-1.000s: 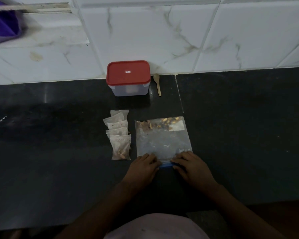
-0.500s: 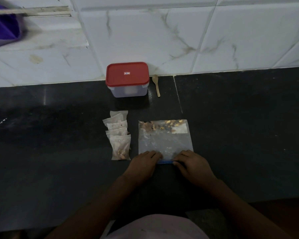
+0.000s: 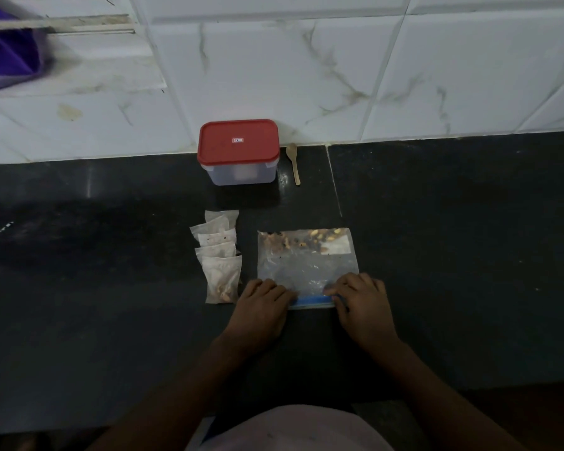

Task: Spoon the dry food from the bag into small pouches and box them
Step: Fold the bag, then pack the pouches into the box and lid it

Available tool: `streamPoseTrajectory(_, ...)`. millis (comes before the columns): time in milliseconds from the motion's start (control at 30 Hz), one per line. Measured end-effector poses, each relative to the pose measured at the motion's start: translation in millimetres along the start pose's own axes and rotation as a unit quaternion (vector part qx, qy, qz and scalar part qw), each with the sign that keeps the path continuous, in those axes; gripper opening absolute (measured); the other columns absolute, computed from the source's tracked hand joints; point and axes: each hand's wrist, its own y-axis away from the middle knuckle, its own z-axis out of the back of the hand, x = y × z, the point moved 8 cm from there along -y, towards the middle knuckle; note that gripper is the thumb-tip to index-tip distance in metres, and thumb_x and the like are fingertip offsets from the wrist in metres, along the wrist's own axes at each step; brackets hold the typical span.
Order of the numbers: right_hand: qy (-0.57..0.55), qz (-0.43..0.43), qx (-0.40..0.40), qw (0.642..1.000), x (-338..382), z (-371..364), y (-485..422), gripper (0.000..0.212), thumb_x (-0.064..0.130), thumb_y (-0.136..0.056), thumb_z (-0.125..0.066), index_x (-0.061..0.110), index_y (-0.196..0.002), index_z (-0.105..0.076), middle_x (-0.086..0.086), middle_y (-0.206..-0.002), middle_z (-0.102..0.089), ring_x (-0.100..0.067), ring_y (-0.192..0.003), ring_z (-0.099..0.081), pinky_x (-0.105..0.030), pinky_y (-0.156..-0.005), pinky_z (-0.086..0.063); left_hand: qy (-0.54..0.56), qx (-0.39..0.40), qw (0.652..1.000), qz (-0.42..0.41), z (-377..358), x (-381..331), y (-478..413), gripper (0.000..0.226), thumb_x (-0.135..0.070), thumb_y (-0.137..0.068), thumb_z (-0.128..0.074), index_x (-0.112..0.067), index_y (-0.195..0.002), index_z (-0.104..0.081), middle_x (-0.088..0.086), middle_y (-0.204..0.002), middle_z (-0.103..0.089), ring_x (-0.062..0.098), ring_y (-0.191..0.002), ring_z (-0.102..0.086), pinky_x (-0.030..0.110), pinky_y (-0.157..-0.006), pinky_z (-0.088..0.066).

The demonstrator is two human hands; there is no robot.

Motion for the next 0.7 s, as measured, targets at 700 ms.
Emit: streamPoseTrajectory(700,-0.029,0.026,-0.028,0.999,0,-11,11,0.02,0.026,-0.093,-0.065,0.028,-0.112,-0.073,0.009,-0.11,-0.069,-0.011,-0.1,-0.061,-0.031,-0.08,-0.05,0.07,0.046,0.996,0.027,-7,8,-8,0.042,-0.044,-0.102,-0.036,-0.021,-0.107,-0.071,0.0,-0.102,-0.067,0.014,-0.089,-0.064,0.031,-0.076,-0.057)
